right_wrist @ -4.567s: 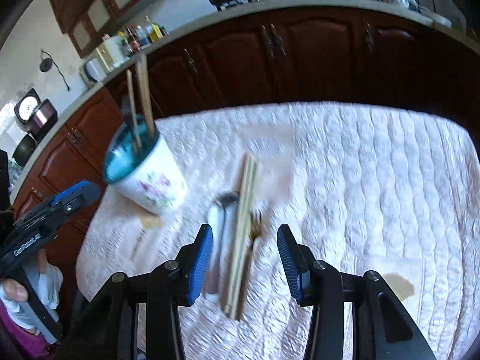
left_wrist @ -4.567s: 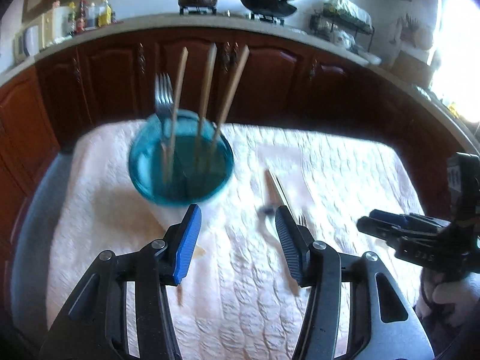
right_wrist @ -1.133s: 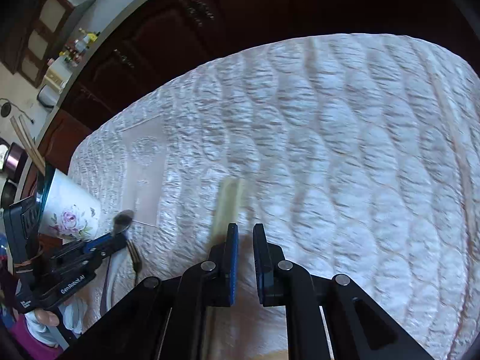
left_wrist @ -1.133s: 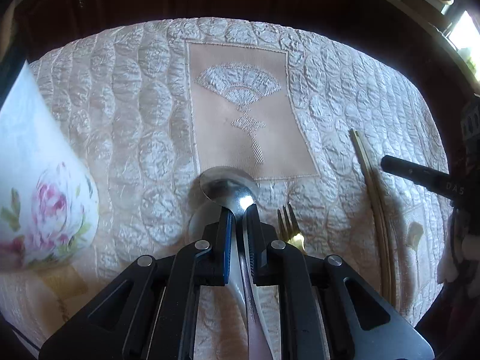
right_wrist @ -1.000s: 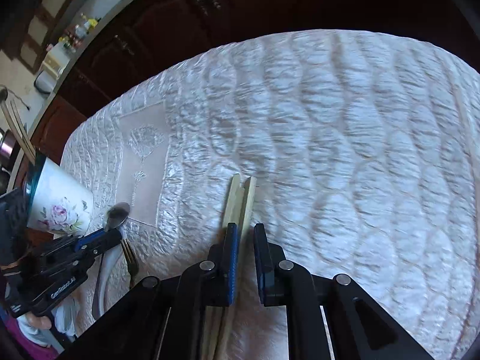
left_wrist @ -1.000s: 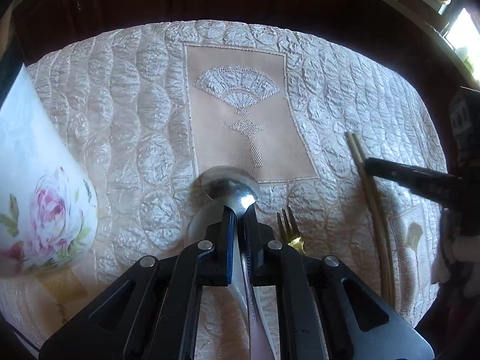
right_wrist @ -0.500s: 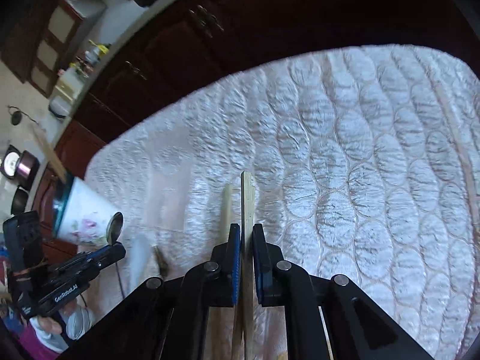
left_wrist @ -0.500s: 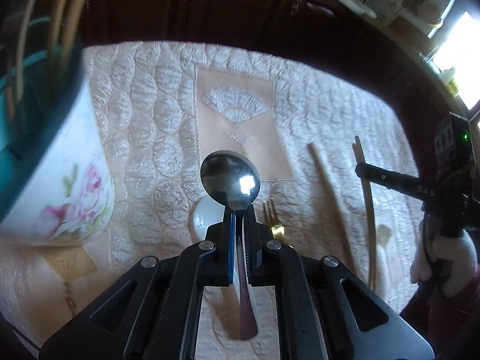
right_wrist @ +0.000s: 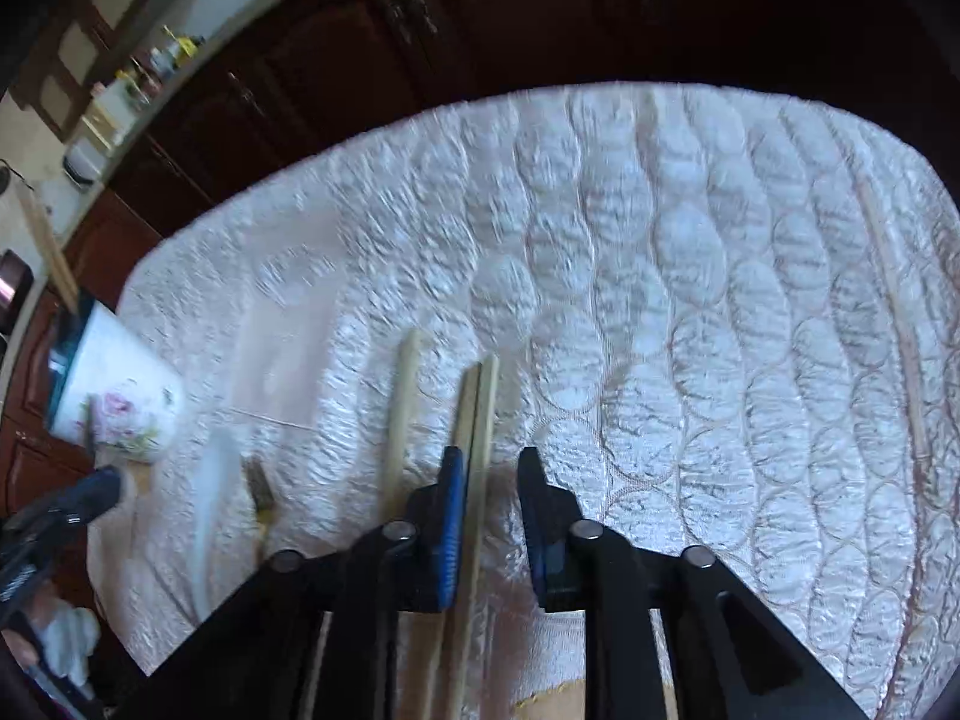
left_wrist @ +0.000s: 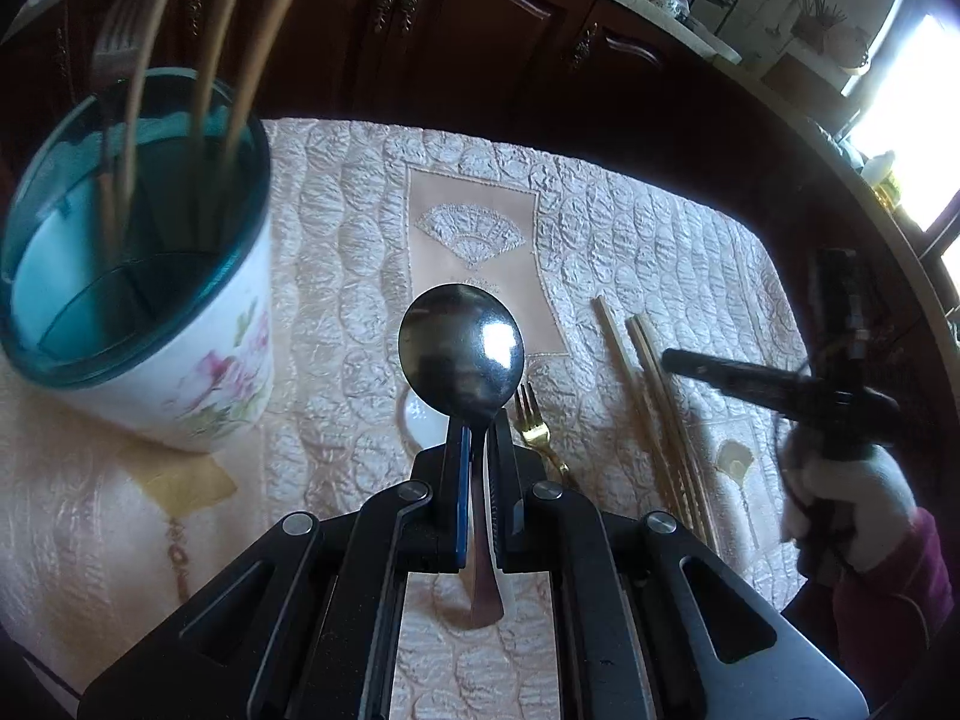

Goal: Organize utensils
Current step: 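Lift the silver spoon and chopstick and carry both toward the utensil holder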

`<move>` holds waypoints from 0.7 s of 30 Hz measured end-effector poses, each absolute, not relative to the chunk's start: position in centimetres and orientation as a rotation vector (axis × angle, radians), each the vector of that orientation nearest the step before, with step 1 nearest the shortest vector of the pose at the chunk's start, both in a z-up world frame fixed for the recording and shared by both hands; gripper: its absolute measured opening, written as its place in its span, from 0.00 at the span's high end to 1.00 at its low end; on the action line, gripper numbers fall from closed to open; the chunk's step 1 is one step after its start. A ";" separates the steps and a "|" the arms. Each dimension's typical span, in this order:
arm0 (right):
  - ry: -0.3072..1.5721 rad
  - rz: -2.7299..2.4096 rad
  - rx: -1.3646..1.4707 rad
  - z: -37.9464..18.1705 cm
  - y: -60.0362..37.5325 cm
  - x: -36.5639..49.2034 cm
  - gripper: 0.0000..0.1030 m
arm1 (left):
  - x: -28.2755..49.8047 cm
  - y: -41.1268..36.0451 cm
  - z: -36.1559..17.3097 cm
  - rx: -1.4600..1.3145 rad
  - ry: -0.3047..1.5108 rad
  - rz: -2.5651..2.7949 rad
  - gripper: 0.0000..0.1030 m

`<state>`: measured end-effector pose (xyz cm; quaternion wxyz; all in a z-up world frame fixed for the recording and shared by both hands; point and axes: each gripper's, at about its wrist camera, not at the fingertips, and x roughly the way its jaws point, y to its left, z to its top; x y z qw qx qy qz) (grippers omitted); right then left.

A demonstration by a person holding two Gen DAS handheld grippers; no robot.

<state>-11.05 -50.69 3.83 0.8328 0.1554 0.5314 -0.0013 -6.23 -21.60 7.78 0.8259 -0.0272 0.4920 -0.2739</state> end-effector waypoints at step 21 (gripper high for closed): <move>0.928 0.133 0.388 12.0 -49.9 -15.6 0.94 | -8.1 -17.4 11.5 -0.128 0.988 -0.617 0.96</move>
